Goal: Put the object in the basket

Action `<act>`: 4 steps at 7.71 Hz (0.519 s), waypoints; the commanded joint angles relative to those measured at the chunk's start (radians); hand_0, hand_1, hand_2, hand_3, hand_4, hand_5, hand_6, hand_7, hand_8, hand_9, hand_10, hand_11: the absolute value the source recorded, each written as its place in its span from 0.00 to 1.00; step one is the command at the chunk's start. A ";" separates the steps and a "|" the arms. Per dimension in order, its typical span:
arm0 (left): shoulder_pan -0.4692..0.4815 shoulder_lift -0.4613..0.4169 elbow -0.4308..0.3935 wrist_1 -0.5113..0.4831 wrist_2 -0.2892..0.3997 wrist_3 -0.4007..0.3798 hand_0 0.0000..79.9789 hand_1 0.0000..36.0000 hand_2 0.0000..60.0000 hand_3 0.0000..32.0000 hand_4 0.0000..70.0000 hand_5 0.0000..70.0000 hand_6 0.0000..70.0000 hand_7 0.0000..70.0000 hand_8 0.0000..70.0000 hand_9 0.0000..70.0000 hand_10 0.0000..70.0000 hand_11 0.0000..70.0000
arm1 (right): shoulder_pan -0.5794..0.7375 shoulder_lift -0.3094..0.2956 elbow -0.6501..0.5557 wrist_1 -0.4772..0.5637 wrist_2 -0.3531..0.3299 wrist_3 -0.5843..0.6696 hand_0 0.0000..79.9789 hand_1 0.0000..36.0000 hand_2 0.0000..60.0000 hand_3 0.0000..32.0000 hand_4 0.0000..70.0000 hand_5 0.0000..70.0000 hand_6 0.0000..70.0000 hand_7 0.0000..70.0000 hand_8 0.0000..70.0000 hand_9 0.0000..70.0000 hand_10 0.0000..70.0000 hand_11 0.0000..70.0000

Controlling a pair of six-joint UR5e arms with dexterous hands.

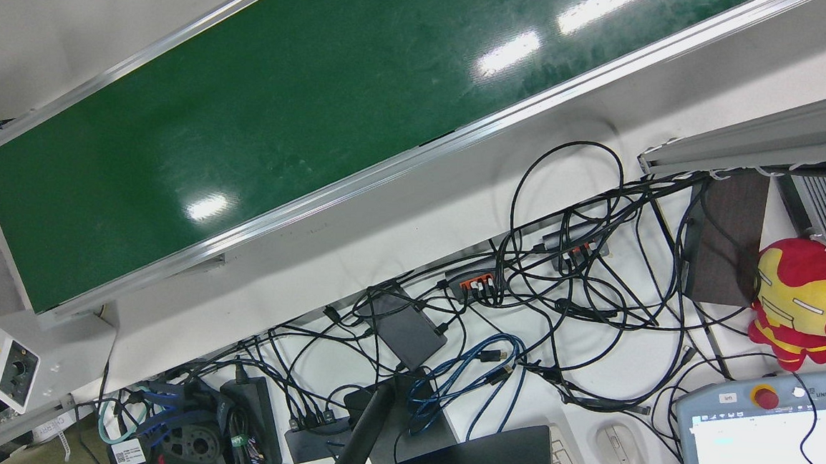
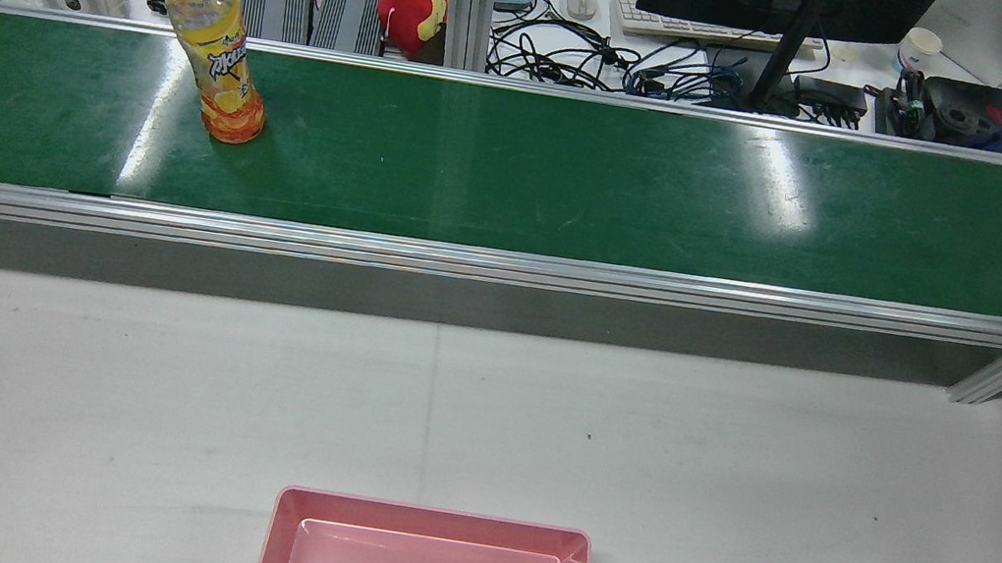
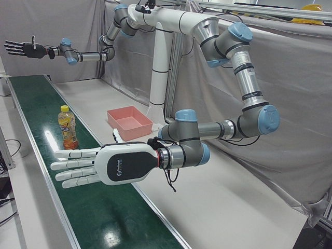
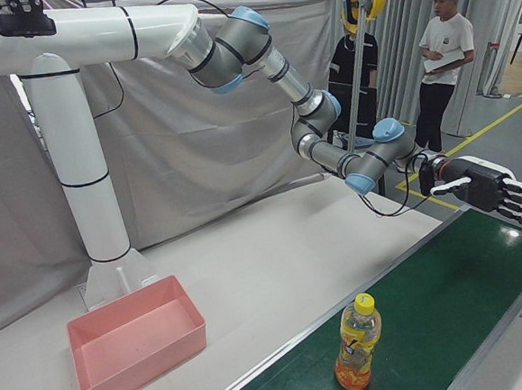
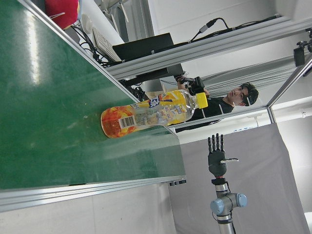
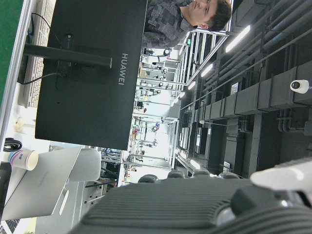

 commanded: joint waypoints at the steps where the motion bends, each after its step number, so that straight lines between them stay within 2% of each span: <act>1: 0.000 -0.001 -0.002 0.003 0.002 -0.002 0.73 0.38 0.00 0.10 0.00 0.12 0.00 0.00 0.00 0.00 0.03 0.08 | 0.000 0.000 0.000 0.000 0.000 0.001 0.00 0.00 0.00 0.00 0.00 0.00 0.00 0.00 0.00 0.00 0.00 0.00; 3: 0.029 -0.001 -0.068 0.035 0.000 -0.002 0.73 0.47 0.00 0.07 0.00 0.16 0.00 0.00 0.00 0.00 0.01 0.05 | 0.000 0.000 0.000 0.000 0.000 0.000 0.00 0.00 0.00 0.00 0.00 0.00 0.00 0.00 0.00 0.00 0.00 0.00; 4: 0.070 -0.001 -0.086 0.035 0.000 -0.002 0.74 0.45 0.00 0.07 0.00 0.16 0.00 0.00 0.00 0.00 0.02 0.06 | 0.000 0.000 0.000 0.000 0.000 0.000 0.00 0.00 0.00 0.00 0.00 0.00 0.00 0.00 0.00 0.00 0.00 0.00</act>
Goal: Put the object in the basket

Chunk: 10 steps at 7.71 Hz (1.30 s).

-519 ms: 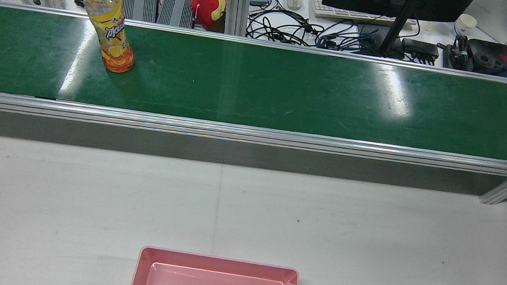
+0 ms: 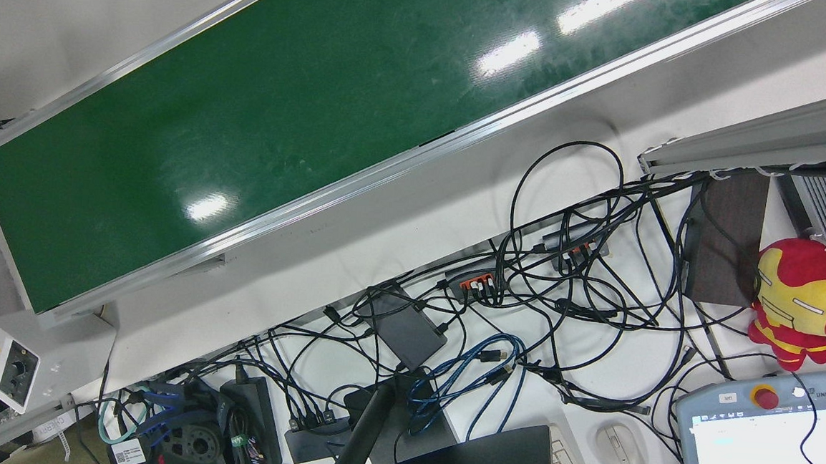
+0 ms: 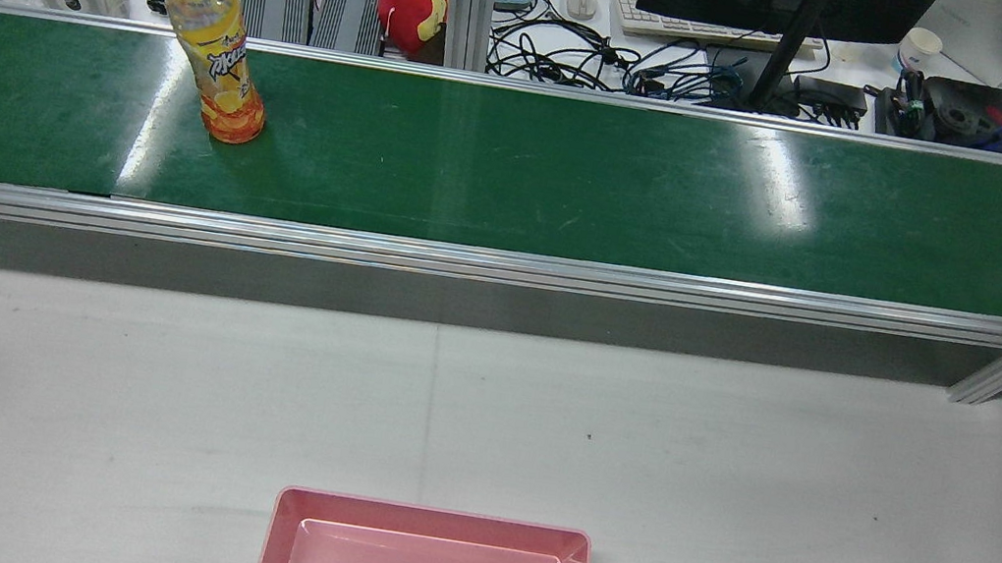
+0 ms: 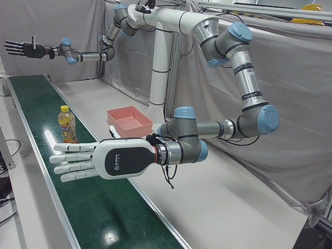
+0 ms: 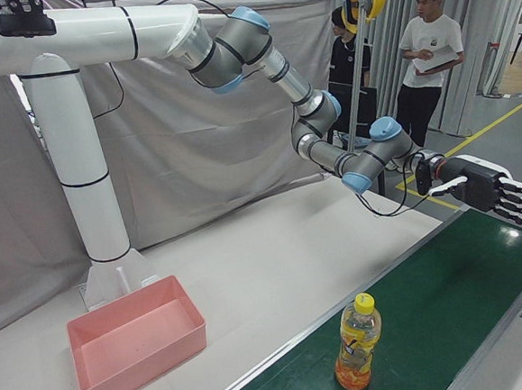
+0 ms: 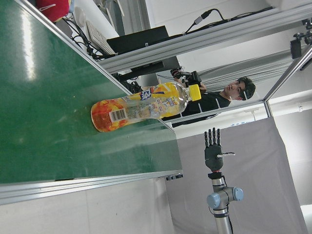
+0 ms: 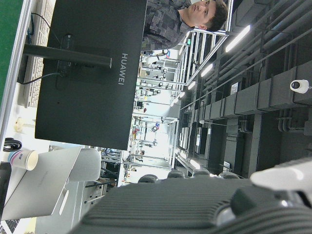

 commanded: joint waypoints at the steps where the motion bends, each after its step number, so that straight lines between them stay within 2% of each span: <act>1: 0.115 0.000 -0.088 0.042 -0.001 -0.002 0.75 0.45 0.00 0.07 0.00 0.15 0.00 0.00 0.00 0.00 0.03 0.08 | 0.000 0.000 0.000 0.000 0.001 0.001 0.00 0.00 0.00 0.00 0.00 0.00 0.00 0.00 0.00 0.00 0.00 0.00; 3: 0.218 -0.005 -0.100 0.070 -0.005 -0.003 0.80 0.49 0.00 0.08 0.00 0.12 0.00 0.00 0.00 0.00 0.03 0.09 | -0.002 0.000 0.000 0.000 0.001 0.000 0.00 0.00 0.00 0.00 0.00 0.00 0.00 0.00 0.00 0.00 0.00 0.00; 5: 0.261 -0.009 -0.119 0.086 -0.018 -0.006 0.92 0.44 0.00 0.07 0.01 0.13 0.00 0.00 0.00 0.00 0.03 0.09 | 0.000 0.000 0.000 0.000 -0.001 0.001 0.00 0.00 0.00 0.00 0.00 0.00 0.00 0.00 0.00 0.00 0.00 0.00; 6: 0.307 -0.032 -0.122 0.125 -0.051 -0.012 1.00 0.54 0.00 0.07 0.03 0.14 0.00 0.00 0.00 0.00 0.03 0.09 | 0.000 0.000 0.000 0.000 -0.001 0.000 0.00 0.00 0.00 0.00 0.00 0.00 0.00 0.00 0.00 0.00 0.00 0.00; 8: 0.404 -0.040 -0.122 0.126 -0.218 -0.011 1.00 0.59 0.00 0.03 0.08 0.16 0.00 0.00 0.00 0.00 0.02 0.07 | 0.000 0.000 0.000 0.000 -0.001 0.000 0.00 0.00 0.00 0.00 0.00 0.00 0.00 0.00 0.00 0.00 0.00 0.00; 9: 0.430 -0.040 -0.123 0.123 -0.282 -0.011 1.00 0.61 0.00 0.07 0.05 0.13 0.00 0.00 0.00 0.00 0.01 0.06 | 0.000 0.000 0.000 0.000 -0.001 0.001 0.00 0.00 0.00 0.00 0.00 0.00 0.00 0.00 0.00 0.00 0.00 0.00; 10: 0.433 -0.051 -0.122 0.123 -0.304 -0.006 1.00 0.60 0.00 0.11 0.03 0.12 0.00 0.00 0.00 0.00 0.00 0.06 | 0.000 0.000 0.000 0.000 -0.001 0.000 0.00 0.00 0.00 0.00 0.00 0.00 0.00 0.00 0.00 0.00 0.00 0.00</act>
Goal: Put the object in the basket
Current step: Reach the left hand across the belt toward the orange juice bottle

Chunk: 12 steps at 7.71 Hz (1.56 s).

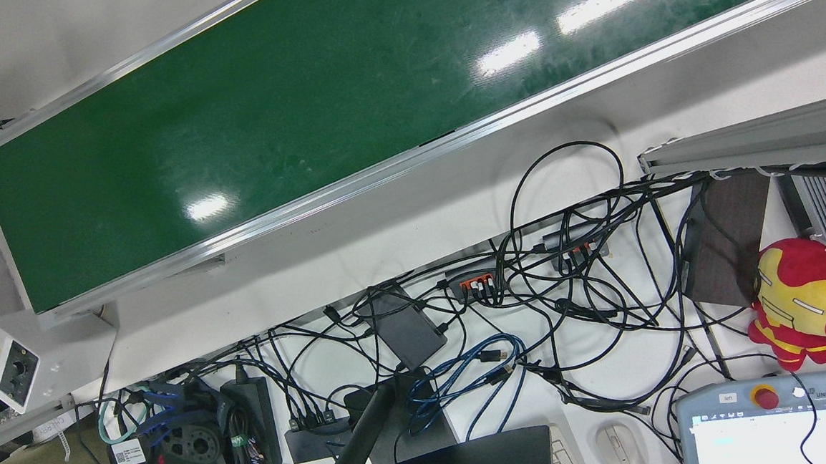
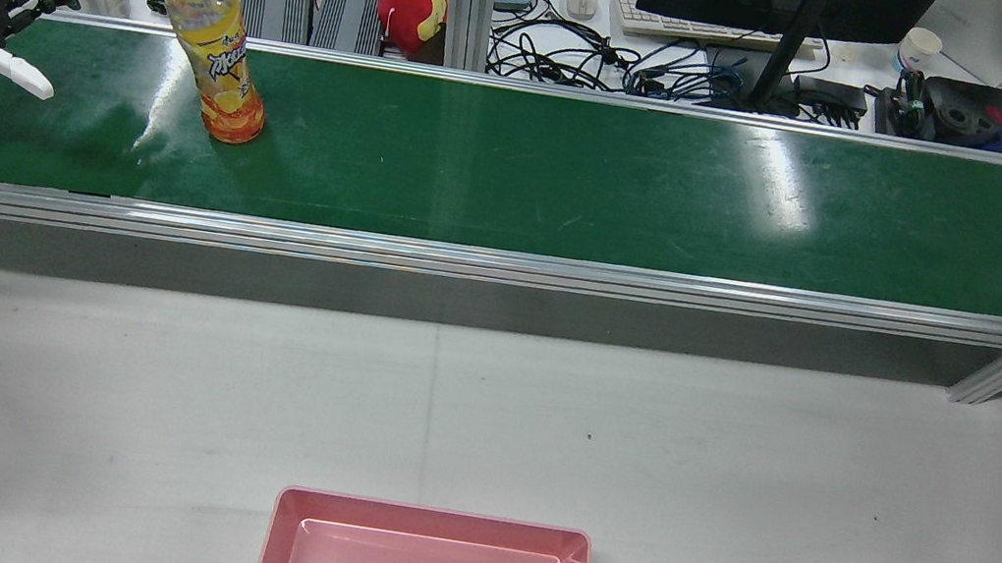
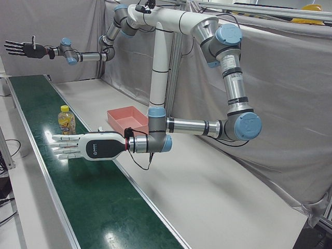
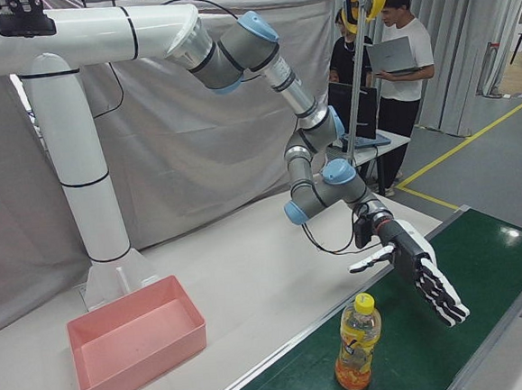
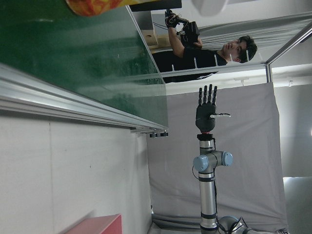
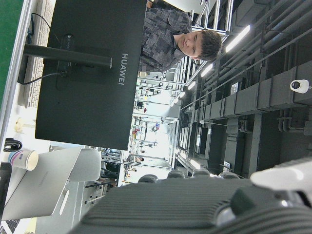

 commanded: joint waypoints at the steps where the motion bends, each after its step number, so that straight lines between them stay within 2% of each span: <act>1: 0.044 -0.043 0.017 0.006 -0.094 0.008 1.00 0.61 0.00 0.11 0.03 0.13 0.00 0.00 0.00 0.00 0.00 0.04 | -0.002 0.000 0.000 0.000 0.000 -0.001 0.00 0.00 0.00 0.00 0.00 0.00 0.00 0.00 0.00 0.00 0.00 0.00; 2: 0.114 -0.071 0.025 0.009 -0.099 0.008 0.99 0.52 0.00 0.09 0.05 0.14 0.00 0.00 0.00 0.00 0.00 0.01 | 0.000 0.000 0.000 0.000 0.000 0.001 0.00 0.00 0.00 0.00 0.00 0.00 0.00 0.00 0.00 0.00 0.00 0.00; 3: 0.151 -0.104 0.026 0.041 -0.129 0.008 0.84 0.40 0.00 0.10 0.03 0.14 0.00 0.00 0.00 0.00 0.00 0.00 | 0.000 0.000 0.000 0.000 0.000 -0.001 0.00 0.00 0.00 0.00 0.00 0.00 0.00 0.00 0.00 0.00 0.00 0.00; 4: 0.179 -0.120 0.034 0.053 -0.134 0.008 0.86 0.39 0.00 0.11 0.03 0.14 0.00 0.00 0.00 0.00 0.00 0.00 | 0.000 0.000 0.000 0.000 0.000 -0.001 0.00 0.00 0.00 0.00 0.00 0.00 0.00 0.00 0.00 0.00 0.00 0.00; 5: 0.180 -0.129 0.042 0.055 -0.136 0.008 0.83 0.40 0.00 0.11 0.03 0.13 0.00 0.00 0.00 0.00 0.00 0.00 | 0.000 0.000 0.000 0.000 0.000 -0.001 0.00 0.00 0.00 0.00 0.00 0.00 0.00 0.00 0.00 0.00 0.00 0.00; 7: 0.179 -0.173 0.075 0.064 -0.134 0.003 0.84 0.42 0.00 0.05 0.05 0.17 0.00 0.00 0.00 0.00 0.00 0.01 | 0.000 0.000 0.002 0.000 0.000 -0.001 0.00 0.00 0.00 0.00 0.00 0.00 0.00 0.00 0.00 0.00 0.00 0.00; 8: 0.177 -0.198 0.103 0.064 -0.133 -0.003 0.80 0.41 0.00 0.04 0.05 0.17 0.00 0.00 0.00 0.00 0.00 0.00 | 0.000 0.000 0.002 0.000 0.000 -0.001 0.00 0.00 0.00 0.00 0.00 0.00 0.00 0.00 0.00 0.00 0.00 0.00; 12: 0.177 -0.266 0.129 0.078 -0.133 -0.003 0.77 0.40 0.00 0.00 0.07 0.22 0.00 0.00 0.00 0.00 0.00 0.01 | 0.000 0.000 0.002 0.000 0.000 0.001 0.00 0.00 0.00 0.00 0.00 0.00 0.00 0.00 0.00 0.00 0.00 0.00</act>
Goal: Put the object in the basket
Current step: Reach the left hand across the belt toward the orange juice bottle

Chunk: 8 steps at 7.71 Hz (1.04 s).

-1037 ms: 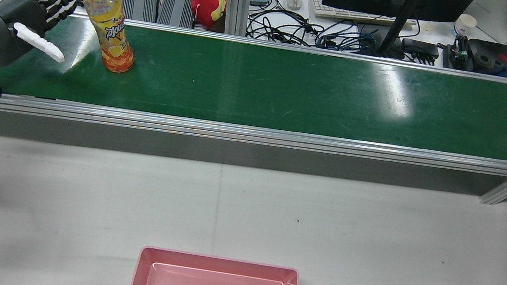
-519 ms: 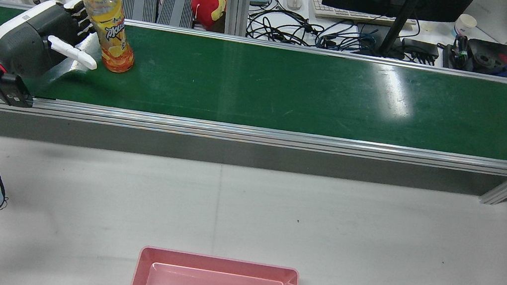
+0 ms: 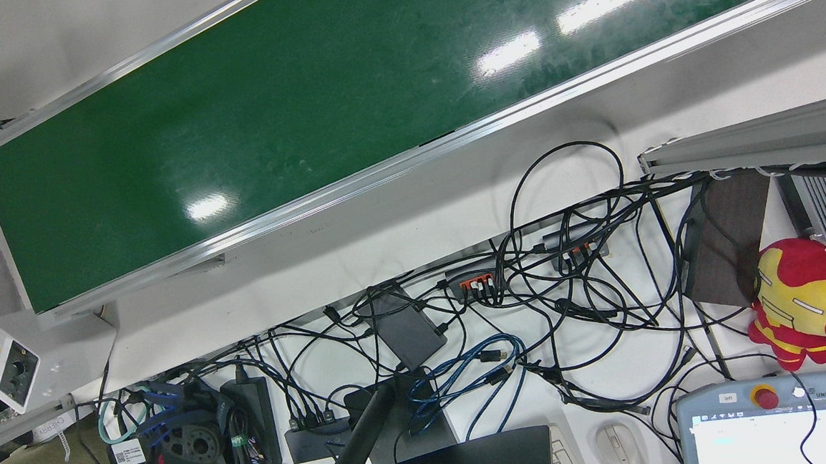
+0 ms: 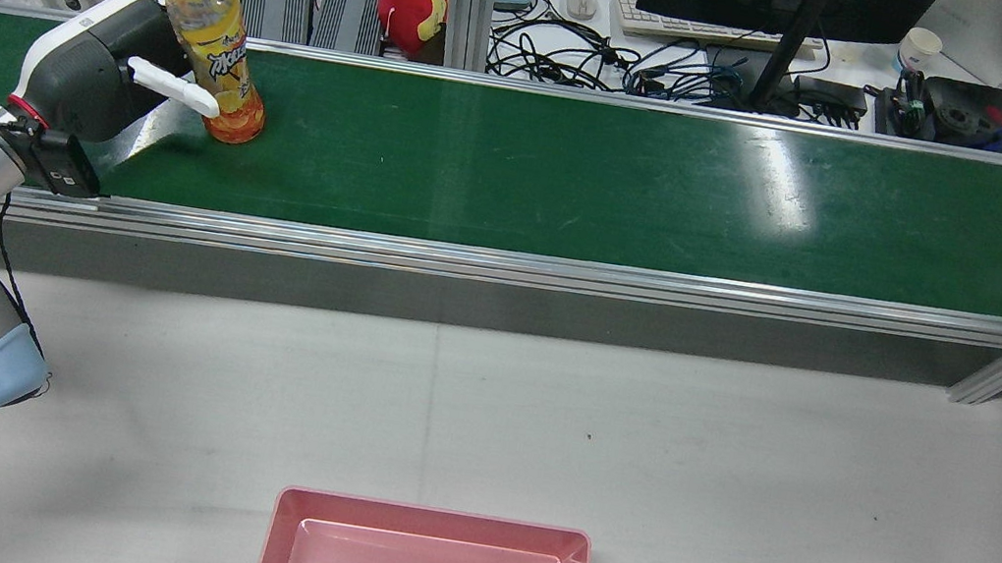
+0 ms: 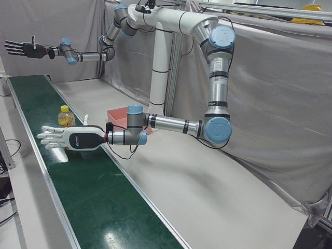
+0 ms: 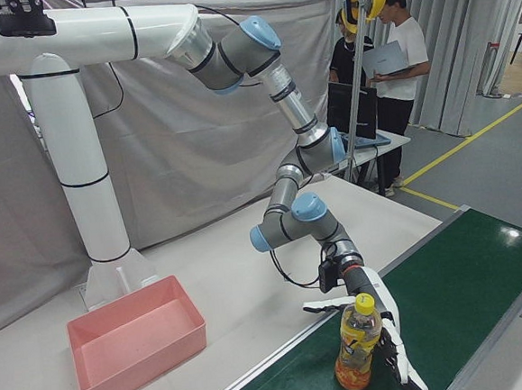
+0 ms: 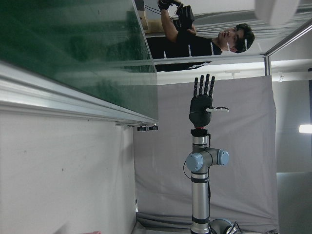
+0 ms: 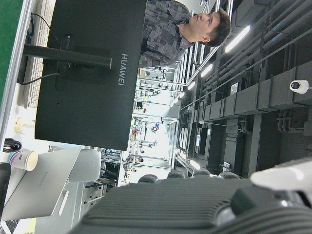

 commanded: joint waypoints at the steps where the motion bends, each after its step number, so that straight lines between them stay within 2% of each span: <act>1: 0.000 -0.051 0.025 0.012 0.001 0.000 0.78 0.42 0.00 0.00 0.08 0.23 0.00 0.00 0.00 0.00 0.00 0.02 | 0.000 0.000 0.000 0.000 0.000 0.002 0.00 0.00 0.00 0.00 0.00 0.00 0.00 0.00 0.00 0.00 0.00 0.00; 3: -0.002 -0.057 0.023 0.012 0.005 -0.003 0.78 0.42 0.00 0.00 0.08 0.24 0.00 0.00 0.00 0.00 0.00 0.04 | 0.000 0.000 0.000 0.000 0.000 0.002 0.00 0.00 0.00 0.00 0.00 0.00 0.00 0.00 0.00 0.00 0.00 0.00; 4: -0.005 -0.058 0.022 0.029 0.004 -0.031 0.79 0.44 0.00 0.00 0.10 0.28 0.00 0.01 0.00 0.00 0.02 0.07 | 0.000 0.000 0.002 0.000 0.000 0.002 0.00 0.00 0.00 0.00 0.00 0.00 0.00 0.00 0.00 0.00 0.00 0.00; 5: -0.006 -0.058 0.022 0.068 0.001 -0.037 0.80 0.46 0.00 0.00 0.15 0.51 0.00 0.05 0.02 0.04 0.12 0.20 | 0.000 0.000 0.002 0.000 0.000 0.000 0.00 0.00 0.00 0.00 0.00 0.00 0.00 0.00 0.00 0.00 0.00 0.00; 6: -0.009 -0.055 0.022 0.083 0.001 -0.037 1.00 0.50 0.00 0.00 0.83 0.91 0.07 0.22 0.22 0.34 0.45 0.66 | 0.000 0.000 0.002 -0.002 0.000 0.000 0.00 0.00 0.00 0.00 0.00 0.00 0.00 0.00 0.00 0.00 0.00 0.00; 7: -0.011 -0.054 0.022 0.090 0.002 -0.039 1.00 0.57 0.03 0.00 1.00 1.00 0.60 0.58 0.73 0.95 0.79 1.00 | 0.000 0.000 0.002 0.000 0.000 0.000 0.00 0.00 0.00 0.00 0.00 0.00 0.00 0.00 0.00 0.00 0.00 0.00; 8: -0.012 -0.055 0.020 0.099 0.004 -0.036 1.00 0.57 0.47 0.00 1.00 1.00 0.94 0.89 1.00 1.00 1.00 1.00 | 0.000 0.000 0.002 0.000 0.000 0.000 0.00 0.00 0.00 0.00 0.00 0.00 0.00 0.00 0.00 0.00 0.00 0.00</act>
